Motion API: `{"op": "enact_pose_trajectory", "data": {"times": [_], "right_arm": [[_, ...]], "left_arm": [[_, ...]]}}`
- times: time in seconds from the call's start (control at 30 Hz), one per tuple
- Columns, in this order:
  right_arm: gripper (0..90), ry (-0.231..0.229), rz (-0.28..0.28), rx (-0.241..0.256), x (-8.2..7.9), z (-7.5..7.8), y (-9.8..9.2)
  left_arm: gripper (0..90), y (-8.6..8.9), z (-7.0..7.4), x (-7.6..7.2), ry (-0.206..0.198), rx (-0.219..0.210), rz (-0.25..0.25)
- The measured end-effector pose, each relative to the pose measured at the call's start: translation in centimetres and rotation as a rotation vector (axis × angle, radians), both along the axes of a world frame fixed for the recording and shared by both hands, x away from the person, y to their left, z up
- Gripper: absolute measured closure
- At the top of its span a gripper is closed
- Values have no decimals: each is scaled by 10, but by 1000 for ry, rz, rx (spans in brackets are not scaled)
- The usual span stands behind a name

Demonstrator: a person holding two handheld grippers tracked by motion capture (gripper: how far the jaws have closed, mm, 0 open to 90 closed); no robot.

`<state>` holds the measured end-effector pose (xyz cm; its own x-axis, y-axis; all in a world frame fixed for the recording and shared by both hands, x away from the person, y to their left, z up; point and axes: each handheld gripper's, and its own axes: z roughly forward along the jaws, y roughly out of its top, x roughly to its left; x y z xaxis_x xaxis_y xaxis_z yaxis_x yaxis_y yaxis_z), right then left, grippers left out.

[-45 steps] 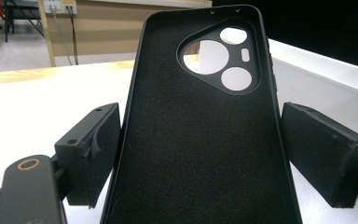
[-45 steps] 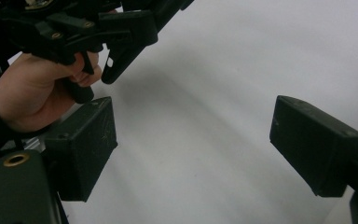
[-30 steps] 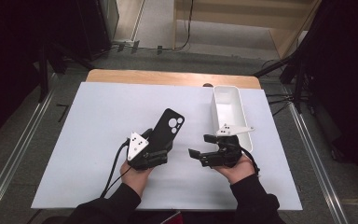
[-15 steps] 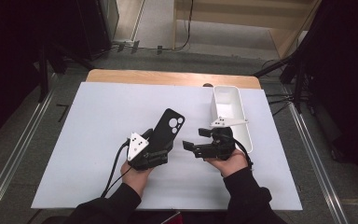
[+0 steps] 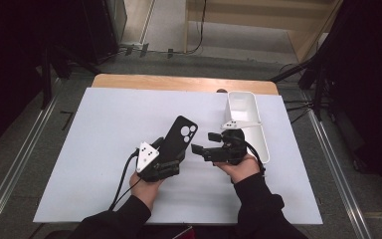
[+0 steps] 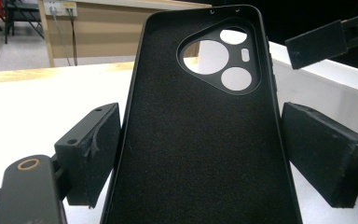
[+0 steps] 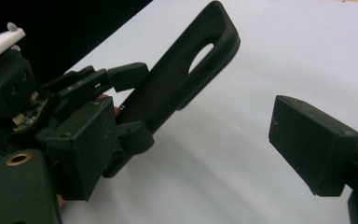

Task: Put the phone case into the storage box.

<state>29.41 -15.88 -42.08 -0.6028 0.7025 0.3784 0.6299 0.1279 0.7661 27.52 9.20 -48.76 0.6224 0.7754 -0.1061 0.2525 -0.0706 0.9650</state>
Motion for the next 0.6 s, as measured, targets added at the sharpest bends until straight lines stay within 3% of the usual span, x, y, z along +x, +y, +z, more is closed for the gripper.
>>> {"op": "enact_pose_trajectory", "data": {"times": [0.43, 0.47, 0.6], "right_arm": [[144, 21, 2, 6, 17, 2, 17], [193, 20, 1, 8, 19, 2, 18], [213, 31, 1, 2, 24, 1, 21]], "left_arm": [[141, -2, 1, -2, 2, 3, 0], [141, -2, 1, -3, 7, 2, -3], [141, -2, 1, -3, 9, -1, 0]]}}
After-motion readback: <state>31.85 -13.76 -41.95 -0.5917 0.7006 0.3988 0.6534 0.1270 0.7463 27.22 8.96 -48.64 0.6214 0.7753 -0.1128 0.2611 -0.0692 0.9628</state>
